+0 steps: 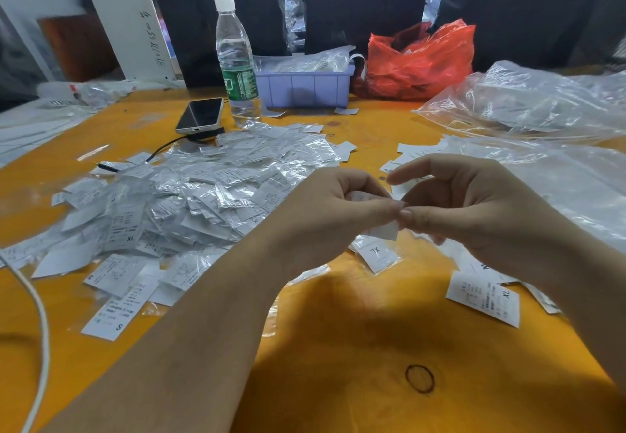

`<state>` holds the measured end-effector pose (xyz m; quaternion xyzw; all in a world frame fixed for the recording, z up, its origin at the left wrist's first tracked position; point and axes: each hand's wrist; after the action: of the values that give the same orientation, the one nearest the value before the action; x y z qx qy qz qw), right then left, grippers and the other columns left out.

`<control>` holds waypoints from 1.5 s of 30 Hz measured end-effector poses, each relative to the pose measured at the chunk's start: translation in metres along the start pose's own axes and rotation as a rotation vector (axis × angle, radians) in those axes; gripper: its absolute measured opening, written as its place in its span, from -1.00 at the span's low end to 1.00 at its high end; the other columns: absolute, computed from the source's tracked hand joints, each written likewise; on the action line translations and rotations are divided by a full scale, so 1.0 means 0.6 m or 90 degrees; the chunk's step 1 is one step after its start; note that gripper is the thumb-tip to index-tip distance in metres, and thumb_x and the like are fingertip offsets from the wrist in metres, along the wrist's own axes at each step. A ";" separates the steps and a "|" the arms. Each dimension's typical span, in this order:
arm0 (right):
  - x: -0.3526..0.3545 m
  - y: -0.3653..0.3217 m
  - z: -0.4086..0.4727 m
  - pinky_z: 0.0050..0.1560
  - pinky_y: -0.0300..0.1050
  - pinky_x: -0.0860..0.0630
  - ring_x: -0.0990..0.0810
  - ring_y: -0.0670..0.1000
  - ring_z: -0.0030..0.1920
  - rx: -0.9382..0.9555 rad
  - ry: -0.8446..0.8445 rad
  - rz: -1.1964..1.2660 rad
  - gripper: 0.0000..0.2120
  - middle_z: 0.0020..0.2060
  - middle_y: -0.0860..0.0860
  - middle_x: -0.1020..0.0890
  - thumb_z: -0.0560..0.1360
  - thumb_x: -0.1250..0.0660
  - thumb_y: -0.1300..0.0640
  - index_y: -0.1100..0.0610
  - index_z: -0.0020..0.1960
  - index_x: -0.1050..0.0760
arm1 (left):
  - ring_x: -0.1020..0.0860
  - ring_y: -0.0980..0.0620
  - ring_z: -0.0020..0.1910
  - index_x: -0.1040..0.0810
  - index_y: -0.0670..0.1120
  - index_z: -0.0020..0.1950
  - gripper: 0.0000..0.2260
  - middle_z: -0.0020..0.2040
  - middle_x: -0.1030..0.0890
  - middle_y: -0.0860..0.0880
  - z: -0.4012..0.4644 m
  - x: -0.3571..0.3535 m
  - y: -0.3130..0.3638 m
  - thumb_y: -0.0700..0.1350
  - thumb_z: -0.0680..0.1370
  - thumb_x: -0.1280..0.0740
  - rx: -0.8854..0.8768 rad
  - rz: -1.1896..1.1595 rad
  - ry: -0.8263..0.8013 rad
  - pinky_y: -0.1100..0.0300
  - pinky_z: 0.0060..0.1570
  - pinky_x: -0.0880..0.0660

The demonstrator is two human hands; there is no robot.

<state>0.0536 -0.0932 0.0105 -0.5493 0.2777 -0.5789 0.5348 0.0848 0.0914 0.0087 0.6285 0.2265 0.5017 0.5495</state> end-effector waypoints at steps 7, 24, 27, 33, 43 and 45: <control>0.002 0.005 0.001 -0.32 0.00 -0.47 -0.61 0.02 -0.29 0.012 -0.003 -0.009 -0.58 -0.25 0.10 -0.69 0.26 -0.46 0.00 0.02 0.11 -0.57 | -0.41 0.21 -0.47 -0.64 -0.06 -0.19 -0.92 -0.38 -0.53 0.06 0.002 0.001 -0.002 -0.08 0.46 -0.46 0.018 -0.065 -0.017 0.36 -0.47 -0.34; 0.003 0.012 0.002 -0.28 -0.22 -0.47 -0.63 0.07 -0.23 0.009 -0.017 -0.031 -0.72 -0.21 0.12 -0.70 0.39 -0.49 0.22 0.08 0.09 -0.60 | -0.56 -0.22 -0.16 -0.68 -0.13 -0.09 -0.96 -0.17 -0.63 -0.26 0.000 -0.003 0.001 -0.17 0.51 -0.44 -0.077 0.028 0.028 -0.01 -0.17 -0.48; 0.004 0.011 0.004 -0.29 -0.27 -0.49 -0.65 0.06 -0.22 0.012 -0.003 -0.040 -0.70 -0.23 0.11 -0.71 0.36 -0.49 0.18 0.06 0.08 -0.60 | -0.57 -0.09 -0.23 -0.66 -0.07 -0.08 -0.91 -0.19 -0.64 -0.17 0.001 -0.005 -0.001 -0.06 0.52 -0.43 -0.069 0.052 0.045 0.09 -0.22 -0.47; 0.014 0.011 0.009 -0.37 -0.19 -0.51 -0.62 0.11 -0.27 -0.003 0.082 -0.019 -0.67 -0.21 0.08 -0.71 0.28 -0.46 0.11 0.05 0.03 -0.58 | -0.52 0.19 -0.35 -0.60 -0.07 -0.07 -0.84 -0.25 -0.64 0.03 0.005 0.010 -0.005 0.00 0.59 -0.33 -0.057 0.019 0.142 0.34 -0.42 -0.44; 0.015 0.011 0.003 -0.14 -0.05 -0.62 -0.71 0.03 -0.13 -0.012 0.103 -0.050 -0.69 -0.22 -0.02 -0.72 0.30 -0.46 0.06 0.00 0.03 -0.56 | -0.54 0.15 -0.29 -0.63 0.02 -0.07 -0.96 -0.23 -0.65 0.10 0.000 -0.004 -0.002 -0.09 0.56 -0.38 -0.100 0.089 0.145 0.34 -0.36 -0.48; 0.014 0.010 0.002 -0.13 -0.07 -0.62 -0.71 0.01 -0.12 -0.009 0.102 -0.051 -0.65 -0.22 -0.03 -0.73 0.25 -0.44 0.00 -0.01 0.03 -0.56 | -0.54 0.15 -0.28 -0.62 0.03 -0.07 -0.97 -0.21 -0.66 0.09 -0.001 -0.005 -0.001 -0.10 0.56 -0.38 -0.092 0.081 0.140 0.30 -0.35 -0.51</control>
<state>0.0583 -0.1025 0.0083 -0.5156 0.3019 -0.6400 0.4831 0.0835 0.0895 0.0071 0.5416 0.2084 0.6162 0.5325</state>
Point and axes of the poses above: each hand's wrist, its own z-axis towards the middle knuckle, its own x-axis out of the back of the hand, y = z × x
